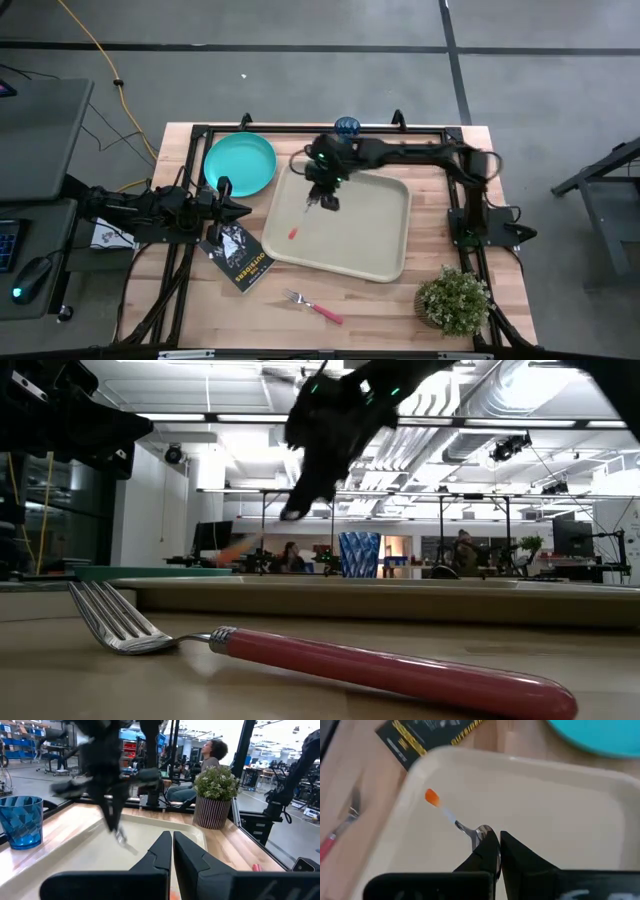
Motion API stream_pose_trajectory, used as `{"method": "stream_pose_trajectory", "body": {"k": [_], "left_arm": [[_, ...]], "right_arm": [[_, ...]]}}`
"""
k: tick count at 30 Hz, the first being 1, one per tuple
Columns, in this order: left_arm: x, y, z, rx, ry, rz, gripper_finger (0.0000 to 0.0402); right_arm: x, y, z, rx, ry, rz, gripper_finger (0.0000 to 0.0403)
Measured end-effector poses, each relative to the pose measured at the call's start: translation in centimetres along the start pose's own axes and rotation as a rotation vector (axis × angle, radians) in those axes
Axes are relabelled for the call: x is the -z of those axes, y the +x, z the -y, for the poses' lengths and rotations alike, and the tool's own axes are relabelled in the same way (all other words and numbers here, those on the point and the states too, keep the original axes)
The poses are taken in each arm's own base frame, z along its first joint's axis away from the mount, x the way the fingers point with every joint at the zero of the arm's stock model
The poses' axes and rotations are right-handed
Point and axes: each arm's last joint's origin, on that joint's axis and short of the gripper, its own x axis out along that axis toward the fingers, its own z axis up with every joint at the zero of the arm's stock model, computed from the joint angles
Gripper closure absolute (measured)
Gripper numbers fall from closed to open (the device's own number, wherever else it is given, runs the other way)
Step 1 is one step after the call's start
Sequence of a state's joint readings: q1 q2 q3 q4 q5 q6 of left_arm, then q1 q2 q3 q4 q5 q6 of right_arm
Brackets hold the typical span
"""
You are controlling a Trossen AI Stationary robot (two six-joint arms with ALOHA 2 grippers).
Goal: Pick and place plate/cup/fork/spoon on tray
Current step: Put the white orange spoon on the left side of the gray tray
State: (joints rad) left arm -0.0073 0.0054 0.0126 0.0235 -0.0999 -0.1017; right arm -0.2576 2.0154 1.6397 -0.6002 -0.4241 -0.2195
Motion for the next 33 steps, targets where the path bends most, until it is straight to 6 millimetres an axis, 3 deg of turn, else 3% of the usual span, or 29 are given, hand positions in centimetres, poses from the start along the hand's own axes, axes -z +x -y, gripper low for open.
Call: {"method": "stream_pose_trajectory", "body": {"k": [10,15,21,33], "left_arm": [[0.0,0.0,0.0,0.0,0.0,0.0,0.0402],[0.0,0.0,0.0,0.0,0.0,0.0,0.0402],[0.0,0.0,0.0,0.0,0.0,0.0,0.0402],[0.0,0.0,0.0,0.0,0.0,0.0,0.0401]], "right_arm": [[-1.1,5.5,5.5,-0.104,-0.032,-0.044,0.0403],[-0.5,7.1,7.5,-0.095,-0.012,-0.055,0.0403],[0.7,7.9,9.1,-0.078,0.04,-0.075,0.0403],[0.7,8.1,9.3,-0.006,0.046,-0.089,0.0399]]}}
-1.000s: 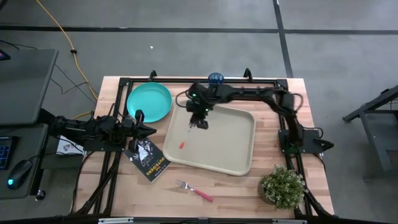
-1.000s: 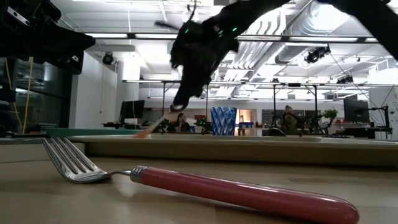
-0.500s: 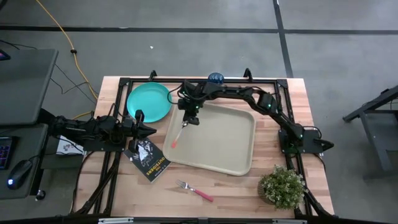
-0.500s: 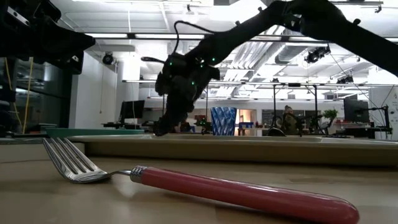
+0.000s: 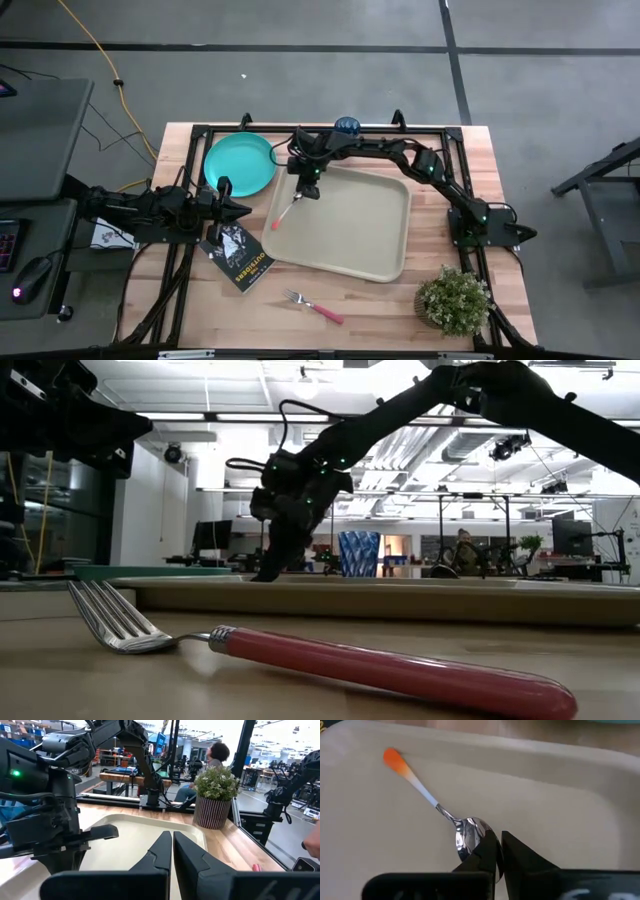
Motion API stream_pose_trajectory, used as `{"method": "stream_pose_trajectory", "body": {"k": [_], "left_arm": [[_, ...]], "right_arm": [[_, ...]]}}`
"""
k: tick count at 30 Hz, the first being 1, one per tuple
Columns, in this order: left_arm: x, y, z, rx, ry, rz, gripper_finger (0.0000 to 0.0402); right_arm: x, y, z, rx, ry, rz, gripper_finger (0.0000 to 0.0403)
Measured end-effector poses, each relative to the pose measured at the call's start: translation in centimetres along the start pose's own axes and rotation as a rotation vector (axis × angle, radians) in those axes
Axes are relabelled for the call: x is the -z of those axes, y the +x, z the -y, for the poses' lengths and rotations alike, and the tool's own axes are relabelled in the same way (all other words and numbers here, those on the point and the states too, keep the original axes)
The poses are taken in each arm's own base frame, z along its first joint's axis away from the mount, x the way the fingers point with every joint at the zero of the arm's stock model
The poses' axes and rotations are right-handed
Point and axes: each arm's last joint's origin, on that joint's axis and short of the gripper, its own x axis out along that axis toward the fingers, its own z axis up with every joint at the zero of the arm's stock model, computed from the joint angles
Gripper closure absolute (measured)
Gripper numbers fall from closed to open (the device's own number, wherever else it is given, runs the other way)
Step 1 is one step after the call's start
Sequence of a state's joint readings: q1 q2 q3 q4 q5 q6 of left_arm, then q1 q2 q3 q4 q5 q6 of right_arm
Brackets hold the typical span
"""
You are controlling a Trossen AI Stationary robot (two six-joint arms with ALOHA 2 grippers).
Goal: Pick and place plate/cup/fork/spoon on tray
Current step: Put the white orange spoon on the left side of the gray tray
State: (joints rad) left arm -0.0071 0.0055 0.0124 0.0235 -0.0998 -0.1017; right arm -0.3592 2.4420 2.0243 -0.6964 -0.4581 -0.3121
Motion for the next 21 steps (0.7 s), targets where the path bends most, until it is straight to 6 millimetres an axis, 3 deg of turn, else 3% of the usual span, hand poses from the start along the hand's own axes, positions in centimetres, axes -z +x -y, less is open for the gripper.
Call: {"method": "stream_pose_trajectory", "body": {"k": [3,13,18,21], "left_arm": [[0.0,0.0,0.0,0.0,0.0,0.0,0.0402],[0.0,0.0,0.0,0.0,0.0,0.0,0.0401],[0.0,0.0,0.0,0.0,0.0,0.0,0.0401],[0.0,0.0,0.0,0.0,0.0,0.001,0.0402]], "right_arm": [[-0.2,0.0,0.1,0.037,0.028,0.008,0.0375],[-0.7,-0.4,-0.2,0.123,0.002,0.012,0.0243],[-2.3,-2.8,0.4,0.134,0.029,0.101,0.0228],[-3.3,-2.4,-0.7,0.094,0.049,0.166,0.0236]]}}
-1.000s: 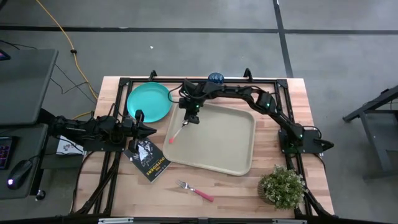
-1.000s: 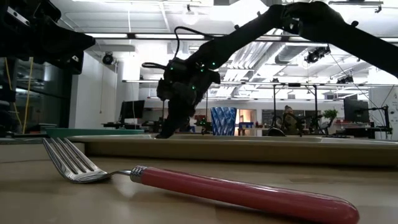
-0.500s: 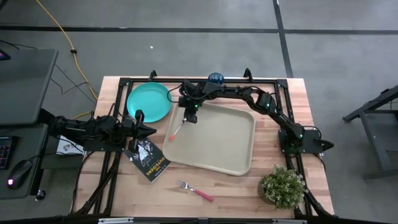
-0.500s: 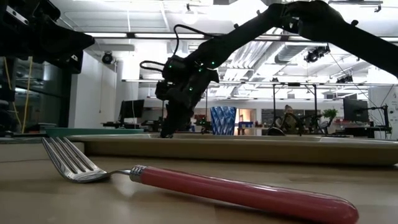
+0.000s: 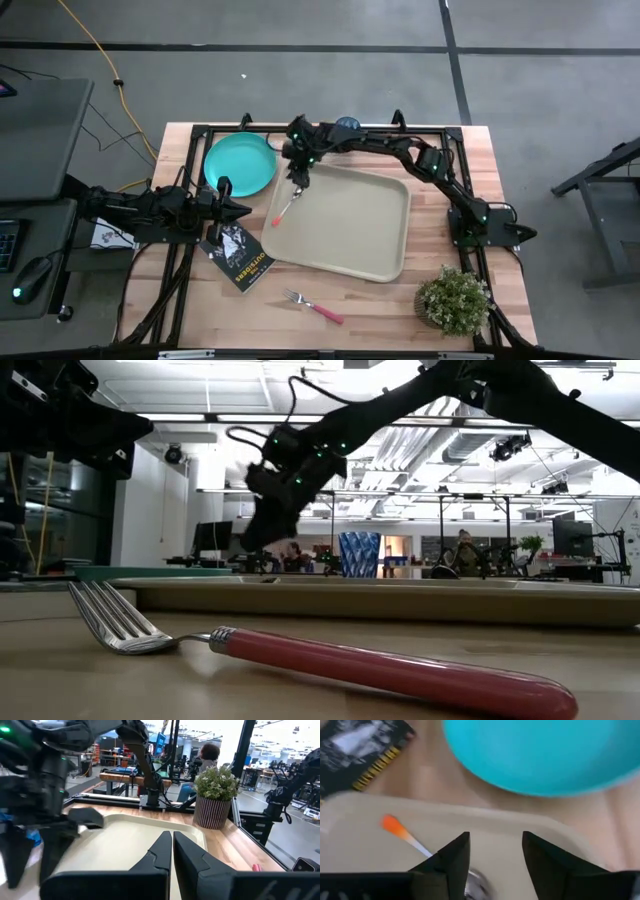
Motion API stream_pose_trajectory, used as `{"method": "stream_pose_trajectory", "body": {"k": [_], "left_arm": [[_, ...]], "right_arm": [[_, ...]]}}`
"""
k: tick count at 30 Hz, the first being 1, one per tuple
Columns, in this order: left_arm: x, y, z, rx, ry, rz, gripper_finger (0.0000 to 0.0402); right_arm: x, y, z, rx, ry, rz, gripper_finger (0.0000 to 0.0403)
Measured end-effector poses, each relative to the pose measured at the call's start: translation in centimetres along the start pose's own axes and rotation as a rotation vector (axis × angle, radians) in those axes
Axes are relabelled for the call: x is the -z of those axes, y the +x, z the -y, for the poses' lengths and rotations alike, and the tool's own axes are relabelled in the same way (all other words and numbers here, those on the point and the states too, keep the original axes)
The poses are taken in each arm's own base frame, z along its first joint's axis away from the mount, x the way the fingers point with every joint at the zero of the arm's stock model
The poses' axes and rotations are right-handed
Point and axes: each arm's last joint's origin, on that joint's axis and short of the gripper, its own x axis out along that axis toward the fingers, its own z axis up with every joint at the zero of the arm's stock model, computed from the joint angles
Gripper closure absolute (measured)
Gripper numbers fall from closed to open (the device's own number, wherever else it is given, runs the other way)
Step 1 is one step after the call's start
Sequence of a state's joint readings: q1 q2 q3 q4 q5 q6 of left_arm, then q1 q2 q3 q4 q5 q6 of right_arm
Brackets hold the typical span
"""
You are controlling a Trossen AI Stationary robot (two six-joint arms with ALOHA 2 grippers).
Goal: Pick and place plate/cup/fork/spoon on tray
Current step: Put the white orange spoon on the left side of the gray tray
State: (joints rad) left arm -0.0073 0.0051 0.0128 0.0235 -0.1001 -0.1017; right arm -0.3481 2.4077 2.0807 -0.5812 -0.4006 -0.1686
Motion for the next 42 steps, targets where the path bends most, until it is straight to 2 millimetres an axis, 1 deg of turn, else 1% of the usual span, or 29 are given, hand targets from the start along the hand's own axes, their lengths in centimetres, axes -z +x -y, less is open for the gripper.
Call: {"method": "stream_pose_trajectory", "body": {"k": [2,4,6,8,9,10,11,12,14,15,17,20,24,26,36,42], "left_arm": [[0.0,0.0,0.0,0.0,0.0,0.0,0.0401],[0.0,0.0,0.0,0.0,0.0,0.0,0.0401],[0.0,0.0,0.0,0.0,0.0,0.0,0.0402],[0.0,0.0,0.0,0.0,0.0,0.0,0.0402],[0.0,0.0,0.0,0.0,0.0,0.0,0.0402],[0.0,0.0,0.0,0.0,0.0,0.0,0.0402],[0.0,0.0,0.0,0.0,0.0,0.0,0.0402],[0.0,0.0,0.0,0.0,0.0,0.0,0.0402],[0.0,0.0,0.0,0.0,0.0,0.0,0.0401],[0.0,0.0,0.0,0.0,0.0,-0.001,0.0402],[0.0,0.0,0.0,0.002,0.0,-0.004,0.0402],[0.1,0.1,0.0,0.001,0.001,-0.008,0.0401],[0.1,0.1,0.0,0.001,0.001,-0.009,0.0401],[0.1,0.1,0.0,0.0,0.001,-0.008,0.0402],[0.1,0.1,0.0,0.0,0.001,-0.008,0.0401],[0.1,0.1,0.0,0.0,0.001,-0.009,0.0402]], "right_arm": [[-0.3,0.6,-1.5,-0.003,-0.016,0.001,0.0253],[-0.5,1.5,-3.4,0.011,-0.044,-0.011,0.0277],[-0.5,2.5,-5.3,0.029,-0.062,-0.021,0.031],[-0.5,3.7,-7.6,0.055,-0.098,-0.031,0.0352],[-0.6,4.2,-8.4,0.083,-0.119,-0.022,0.0375],[-0.4,4.6,-9.2,0.104,-0.131,-0.029,0.0388],[-0.1,5.4,-9.8,0.109,-0.141,-0.044,0.0394],[0.1,6.0,-10.2,0.117,-0.147,-0.033,0.0391],[0.7,6.8,-10.1,0.121,-0.128,-0.057,0.0388],[0.7,7.2,-10.1,0.132,-0.126,-0.04,0.0392],[1.0,7.5,-9.9,0.161,-0.111,-0.048,0.04],[0.8,7.7,-9.3,0.219,-0.081,-0.018,0.0399],[1.1,8.2,-9.1,0.229,-0.056,-0.02,0.0401],[1.5,8.2,-9.1,0.23,-0.053,-0.051,0.0402],[2.0,8.2,-9.6,0.219,-0.077,-0.114,0.0402],[1.9,7.9,-9.9,0.197,-0.103,-0.12,0.0403]]}}
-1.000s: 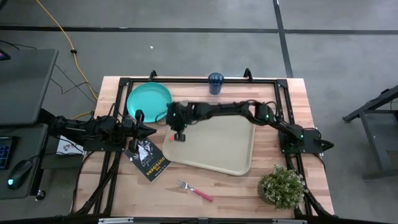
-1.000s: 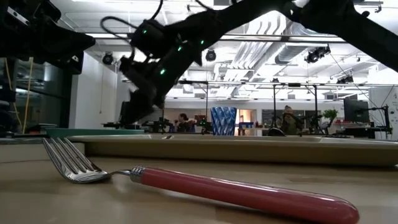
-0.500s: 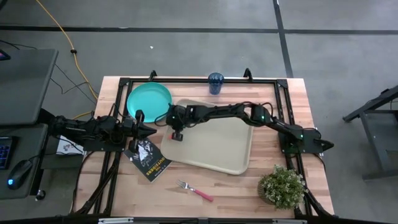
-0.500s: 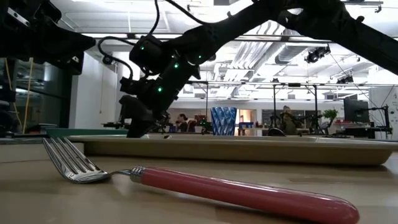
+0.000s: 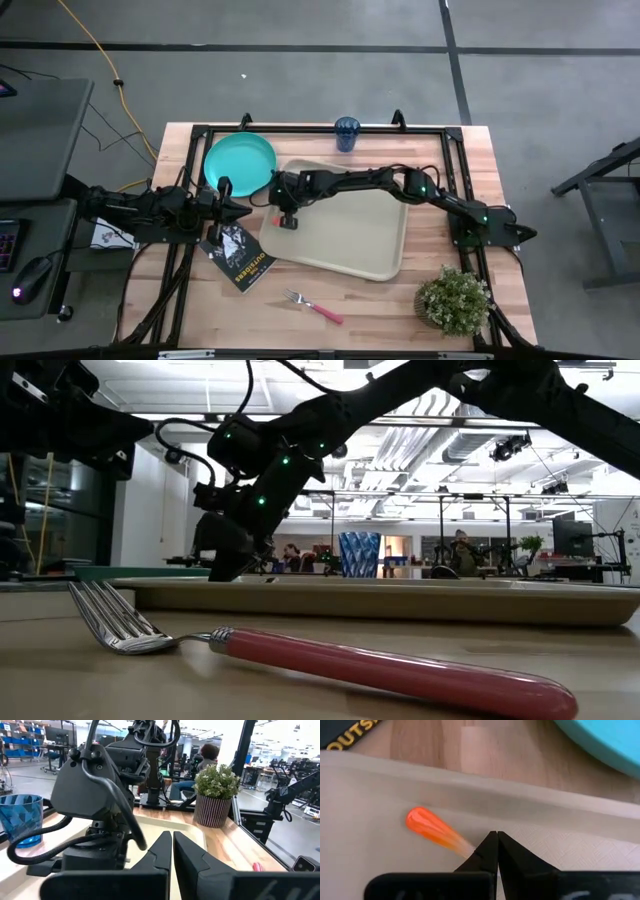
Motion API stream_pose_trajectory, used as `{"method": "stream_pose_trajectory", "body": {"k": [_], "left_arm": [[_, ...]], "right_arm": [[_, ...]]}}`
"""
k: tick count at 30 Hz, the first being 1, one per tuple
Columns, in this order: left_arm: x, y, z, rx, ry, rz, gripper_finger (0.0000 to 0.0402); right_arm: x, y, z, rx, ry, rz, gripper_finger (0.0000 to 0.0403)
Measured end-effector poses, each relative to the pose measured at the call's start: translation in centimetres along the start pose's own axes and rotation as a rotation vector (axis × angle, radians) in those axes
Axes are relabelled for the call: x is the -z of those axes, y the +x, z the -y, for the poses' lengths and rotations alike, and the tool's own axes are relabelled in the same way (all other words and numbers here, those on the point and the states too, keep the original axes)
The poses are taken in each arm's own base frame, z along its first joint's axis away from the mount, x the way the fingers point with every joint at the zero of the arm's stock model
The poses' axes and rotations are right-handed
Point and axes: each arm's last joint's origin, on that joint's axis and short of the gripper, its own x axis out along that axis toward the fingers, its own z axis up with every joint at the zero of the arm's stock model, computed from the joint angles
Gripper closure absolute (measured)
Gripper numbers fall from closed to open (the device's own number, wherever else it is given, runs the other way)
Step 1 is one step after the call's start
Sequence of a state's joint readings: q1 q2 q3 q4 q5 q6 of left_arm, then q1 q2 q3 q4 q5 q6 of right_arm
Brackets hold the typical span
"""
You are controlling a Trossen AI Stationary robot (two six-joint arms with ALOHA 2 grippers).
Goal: Pick and place plate/cup/fork/spoon on tray
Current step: Put the white orange spoon on the left side of the gray tray, then put the green plate on the left side of the white orange spoon
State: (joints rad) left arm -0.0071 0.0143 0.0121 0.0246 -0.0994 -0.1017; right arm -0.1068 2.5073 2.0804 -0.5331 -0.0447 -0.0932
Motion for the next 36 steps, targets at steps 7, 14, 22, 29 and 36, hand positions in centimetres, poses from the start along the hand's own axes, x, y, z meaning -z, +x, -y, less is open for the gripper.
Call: {"method": "stream_pose_trajectory", "body": {"k": [7,14,22,29,36], "left_arm": [[0.0,0.0,0.0,0.0,0.0,0.0,0.0401],[0.0,0.0,0.0,0.0,0.0,-0.002,0.0402],[0.0,0.0,0.0,0.0,0.0,-0.002,0.0402],[0.0,0.0,0.0,0.0,0.0,0.0,0.0402],[0.0,0.0,0.0,-0.001,0.0,0.0,0.0402]], "right_arm": [[-0.3,-0.5,-0.7,-0.037,-0.022,0.004,0.0403],[-0.1,-0.5,-1.0,-0.046,-0.032,-0.015,0.0403],[0.1,-0.5,-1.0,-0.056,-0.053,-0.037,0.0403],[-0.5,-1.0,-1.0,-0.062,-0.079,0.004,0.0403],[-3.3,-6.2,1.7,0.007,-0.052,0.156,0.0403]]}}
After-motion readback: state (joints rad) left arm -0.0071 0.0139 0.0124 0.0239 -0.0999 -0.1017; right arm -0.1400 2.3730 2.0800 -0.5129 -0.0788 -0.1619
